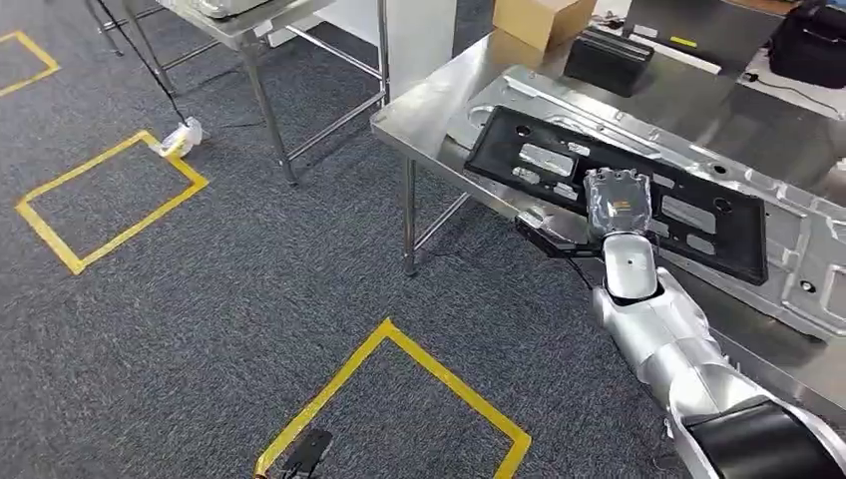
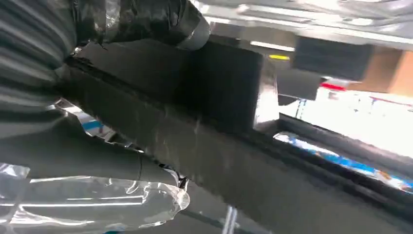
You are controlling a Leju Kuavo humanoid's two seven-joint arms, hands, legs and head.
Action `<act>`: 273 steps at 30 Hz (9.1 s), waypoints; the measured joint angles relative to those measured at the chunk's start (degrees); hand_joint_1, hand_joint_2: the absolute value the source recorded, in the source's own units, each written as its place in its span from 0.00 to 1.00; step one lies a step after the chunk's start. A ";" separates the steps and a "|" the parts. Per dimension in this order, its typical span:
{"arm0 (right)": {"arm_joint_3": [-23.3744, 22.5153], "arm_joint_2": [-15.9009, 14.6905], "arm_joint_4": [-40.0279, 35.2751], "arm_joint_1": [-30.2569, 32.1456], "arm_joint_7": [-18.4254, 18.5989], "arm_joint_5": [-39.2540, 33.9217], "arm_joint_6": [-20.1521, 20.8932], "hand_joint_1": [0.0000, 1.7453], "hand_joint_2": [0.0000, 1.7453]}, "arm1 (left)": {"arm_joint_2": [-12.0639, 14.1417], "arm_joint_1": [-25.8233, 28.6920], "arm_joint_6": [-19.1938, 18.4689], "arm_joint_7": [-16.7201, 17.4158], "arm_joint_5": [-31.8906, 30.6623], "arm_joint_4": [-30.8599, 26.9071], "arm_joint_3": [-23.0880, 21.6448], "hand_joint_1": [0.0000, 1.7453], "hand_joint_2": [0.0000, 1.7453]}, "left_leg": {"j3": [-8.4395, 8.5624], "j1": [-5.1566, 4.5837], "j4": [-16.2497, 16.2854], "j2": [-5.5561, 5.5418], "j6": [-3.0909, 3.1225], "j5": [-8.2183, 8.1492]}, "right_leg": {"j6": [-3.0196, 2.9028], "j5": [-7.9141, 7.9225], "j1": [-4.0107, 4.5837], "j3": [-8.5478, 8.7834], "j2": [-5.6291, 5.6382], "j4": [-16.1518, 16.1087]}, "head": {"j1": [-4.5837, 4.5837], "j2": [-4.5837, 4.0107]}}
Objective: Take the parts from the cabinet and place them on the table.
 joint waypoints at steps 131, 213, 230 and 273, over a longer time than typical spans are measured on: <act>11.23 6.38 -0.92 2.78 -1.22 0.35 1.57 1.00 1.00 | -1.31 1.51 0.70 1.36 -2.91 0.00 2.95 0.00 1.00 | -3.62 -0.29 11.46 -4.94 -1.27 -5.58 | -3.94 0.59 -0.08 3.40 5.11 -3.13 | -0.46 0.00; 6.64 2.43 -1.07 -3.13 0.02 -0.02 -0.72 0.00 0.00 | -0.92 0.62 2.25 -1.68 -8.04 0.07 3.80 0.00 0.00 | -2.97 0.88 0.48 -5.04 -1.39 3.15 | -0.59 -1.64 -0.52 3.47 5.07 -0.95 | -1.44 0.00; 6.62 2.36 -1.42 0.57 0.26 -0.24 -0.24 0.00 0.00 | -0.92 0.63 0.87 -2.16 -8.24 0.07 4.42 0.00 0.00 | -3.06 0.48 0.67 -5.07 -1.04 2.90 | -0.40 -1.67 -0.94 3.50 5.03 -1.01 | -1.44 0.00; 6.62 2.12 -0.98 2.65 0.17 -0.22 -0.15 0.00 0.00 | -1.68 0.62 0.85 -2.05 -8.48 0.07 4.61 0.00 0.00 | -2.48 0.11 -1.61 -4.11 0.91 4.38 | 0.37 -4.97 -1.01 -3.92 5.08 15.03 | -1.14 0.00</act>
